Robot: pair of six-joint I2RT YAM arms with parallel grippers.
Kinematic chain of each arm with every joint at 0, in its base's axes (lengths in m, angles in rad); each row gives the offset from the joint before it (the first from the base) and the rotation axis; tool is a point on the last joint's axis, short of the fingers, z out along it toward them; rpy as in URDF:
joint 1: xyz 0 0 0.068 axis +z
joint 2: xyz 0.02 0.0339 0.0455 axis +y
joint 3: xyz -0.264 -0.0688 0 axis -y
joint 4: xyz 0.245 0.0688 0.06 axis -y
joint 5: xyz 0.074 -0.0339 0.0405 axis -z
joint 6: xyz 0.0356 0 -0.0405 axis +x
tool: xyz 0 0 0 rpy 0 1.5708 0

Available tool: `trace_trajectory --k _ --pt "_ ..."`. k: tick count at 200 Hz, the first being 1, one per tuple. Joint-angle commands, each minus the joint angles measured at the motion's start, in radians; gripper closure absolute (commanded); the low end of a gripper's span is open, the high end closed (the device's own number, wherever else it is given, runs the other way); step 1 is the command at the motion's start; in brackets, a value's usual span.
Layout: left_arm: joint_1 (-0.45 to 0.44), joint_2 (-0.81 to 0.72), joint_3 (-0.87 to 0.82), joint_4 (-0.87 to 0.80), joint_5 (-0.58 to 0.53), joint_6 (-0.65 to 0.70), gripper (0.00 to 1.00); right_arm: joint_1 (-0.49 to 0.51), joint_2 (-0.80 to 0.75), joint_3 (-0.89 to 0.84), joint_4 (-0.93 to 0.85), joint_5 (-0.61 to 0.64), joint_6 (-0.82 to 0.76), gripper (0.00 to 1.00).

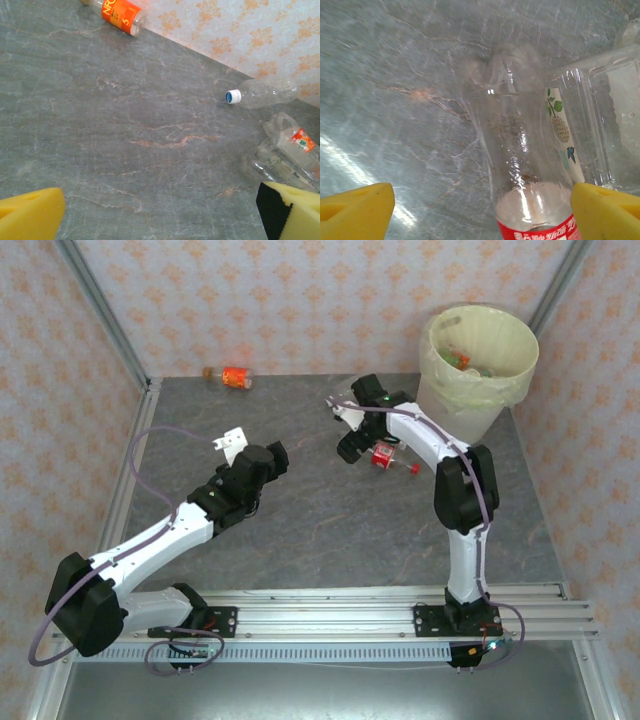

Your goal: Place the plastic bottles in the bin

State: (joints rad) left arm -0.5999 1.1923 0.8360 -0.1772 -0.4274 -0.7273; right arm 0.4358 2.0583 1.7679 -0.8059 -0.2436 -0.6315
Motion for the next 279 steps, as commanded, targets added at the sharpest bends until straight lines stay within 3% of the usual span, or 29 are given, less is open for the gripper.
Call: trace_trajectory --k 1,70,155,225,238,279 --pt "0.012 -0.014 -0.022 -0.031 -0.040 -0.026 0.00 0.010 0.029 0.043 -0.046 0.105 -0.056 0.09" --pt "0.016 -0.012 -0.030 -0.024 -0.029 -0.037 0.00 0.032 0.106 0.067 -0.156 0.042 -0.115 0.13" --pt "0.018 -0.002 -0.031 -0.027 -0.023 -0.038 0.00 0.050 0.191 0.103 -0.056 0.231 -0.101 0.13" --pt "0.021 0.007 -0.029 -0.030 -0.024 -0.038 0.00 0.051 0.214 0.137 -0.070 0.150 -0.095 0.17" --pt "0.021 0.010 -0.028 -0.030 -0.023 -0.037 0.00 0.050 0.213 0.143 -0.075 0.154 -0.091 0.21" --pt "0.022 0.020 -0.021 -0.030 -0.020 -0.035 0.00 0.051 0.119 0.104 0.009 0.152 -0.055 0.47"
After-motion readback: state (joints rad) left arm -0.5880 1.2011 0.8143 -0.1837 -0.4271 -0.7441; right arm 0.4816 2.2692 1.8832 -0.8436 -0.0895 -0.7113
